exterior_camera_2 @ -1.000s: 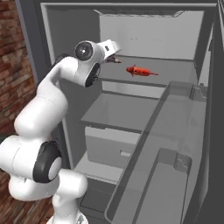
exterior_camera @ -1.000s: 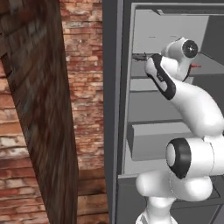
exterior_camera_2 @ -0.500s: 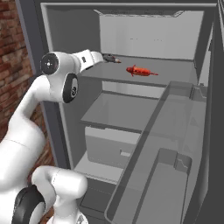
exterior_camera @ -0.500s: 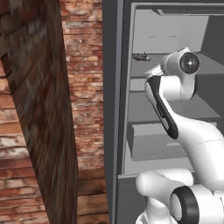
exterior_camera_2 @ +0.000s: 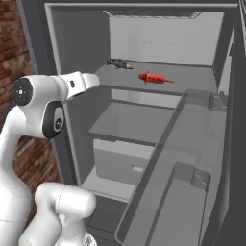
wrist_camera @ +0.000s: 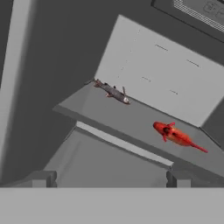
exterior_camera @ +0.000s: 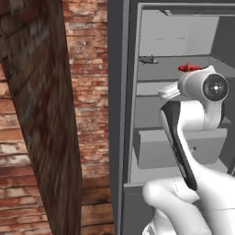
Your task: Place the fish on the counter behind the older fish on the same shelf of the fridge to maintain FIFO order. Close the fridge door when finished.
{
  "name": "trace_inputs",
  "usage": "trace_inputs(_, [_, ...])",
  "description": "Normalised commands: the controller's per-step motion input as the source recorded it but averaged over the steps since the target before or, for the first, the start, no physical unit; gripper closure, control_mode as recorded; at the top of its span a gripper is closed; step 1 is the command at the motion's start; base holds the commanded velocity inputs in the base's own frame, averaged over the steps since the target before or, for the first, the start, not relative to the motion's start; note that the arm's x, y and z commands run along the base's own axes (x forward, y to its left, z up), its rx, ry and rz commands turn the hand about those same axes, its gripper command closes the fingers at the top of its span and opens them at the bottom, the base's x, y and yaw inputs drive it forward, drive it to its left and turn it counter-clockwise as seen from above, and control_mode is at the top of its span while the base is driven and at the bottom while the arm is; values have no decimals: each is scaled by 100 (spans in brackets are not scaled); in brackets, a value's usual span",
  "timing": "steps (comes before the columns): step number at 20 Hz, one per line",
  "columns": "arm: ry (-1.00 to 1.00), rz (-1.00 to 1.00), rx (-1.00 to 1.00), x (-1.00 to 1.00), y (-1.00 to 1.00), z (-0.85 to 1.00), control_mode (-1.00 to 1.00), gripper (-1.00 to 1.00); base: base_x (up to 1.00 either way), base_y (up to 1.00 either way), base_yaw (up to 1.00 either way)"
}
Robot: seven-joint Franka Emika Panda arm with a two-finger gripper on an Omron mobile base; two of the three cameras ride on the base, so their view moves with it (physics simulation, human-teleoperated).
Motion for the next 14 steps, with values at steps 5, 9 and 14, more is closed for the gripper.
trace_inputs(5, [12, 0, 0, -38, 32, -15, -100, -100, 0, 0, 0])
trace_inputs(9, [6, 0, 0, -20, 7, -15, -100, -100, 0, 0, 0])
trace_inputs(14, [2, 0, 0, -44, 17, -20, 100, -100, -16, 8, 0])
